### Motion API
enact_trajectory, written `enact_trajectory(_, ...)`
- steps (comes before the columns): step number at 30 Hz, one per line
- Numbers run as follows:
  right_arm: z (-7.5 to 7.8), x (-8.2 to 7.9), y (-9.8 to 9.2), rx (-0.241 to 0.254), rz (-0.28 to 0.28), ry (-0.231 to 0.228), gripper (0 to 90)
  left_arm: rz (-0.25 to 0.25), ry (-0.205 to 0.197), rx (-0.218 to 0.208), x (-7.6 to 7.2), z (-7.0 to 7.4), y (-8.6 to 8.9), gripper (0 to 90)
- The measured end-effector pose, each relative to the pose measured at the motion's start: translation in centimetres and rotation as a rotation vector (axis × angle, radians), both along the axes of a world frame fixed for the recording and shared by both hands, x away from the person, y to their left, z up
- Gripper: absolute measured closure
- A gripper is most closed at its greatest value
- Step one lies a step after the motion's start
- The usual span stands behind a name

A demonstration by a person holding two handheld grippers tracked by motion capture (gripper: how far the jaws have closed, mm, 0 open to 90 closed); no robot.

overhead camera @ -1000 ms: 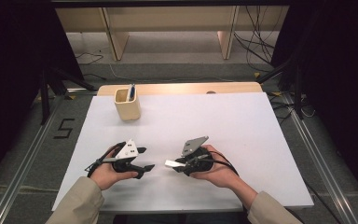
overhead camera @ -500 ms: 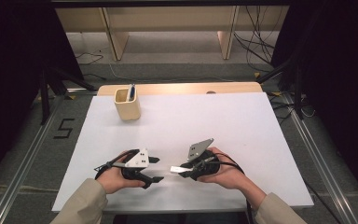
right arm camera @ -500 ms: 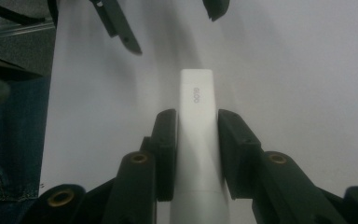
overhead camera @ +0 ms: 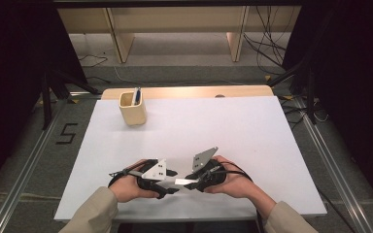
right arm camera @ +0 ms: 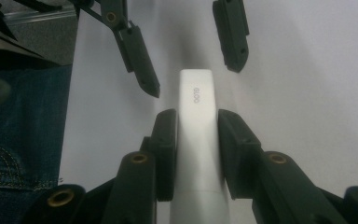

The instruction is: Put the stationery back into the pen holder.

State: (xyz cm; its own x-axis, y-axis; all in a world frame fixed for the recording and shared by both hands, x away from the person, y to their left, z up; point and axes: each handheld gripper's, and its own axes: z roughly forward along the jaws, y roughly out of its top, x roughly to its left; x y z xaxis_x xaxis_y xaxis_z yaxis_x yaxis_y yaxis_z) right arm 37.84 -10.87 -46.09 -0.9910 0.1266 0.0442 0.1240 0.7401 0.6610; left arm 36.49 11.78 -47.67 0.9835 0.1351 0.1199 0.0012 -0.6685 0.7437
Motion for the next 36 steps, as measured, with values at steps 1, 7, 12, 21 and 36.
enact_trajectory(1,0.01,-0.04,0.05,-0.001,0.003,0.003,69.0,-0.005,-0.002,0.007,0.00,0.00,-0.09,45.2)
enact_trajectory(7,-0.09,-0.12,0.26,-0.005,0.013,0.005,69.0,-0.029,0.000,0.022,-0.08,-0.32,-0.54,49.7)
enact_trajectory(12,-0.12,-0.21,0.42,-0.006,0.022,0.007,69.0,-0.044,0.001,0.025,-0.05,-0.36,-0.67,54.5)
enact_trajectory(21,-0.14,-0.29,0.55,-0.007,0.037,0.008,69.0,-0.057,0.001,0.023,-0.11,-0.38,-0.75,58.4)
enact_trajectory(36,-0.17,-0.27,0.64,-0.002,0.044,0.003,69.0,-0.060,0.017,0.031,-0.19,-0.38,-0.96,66.5)
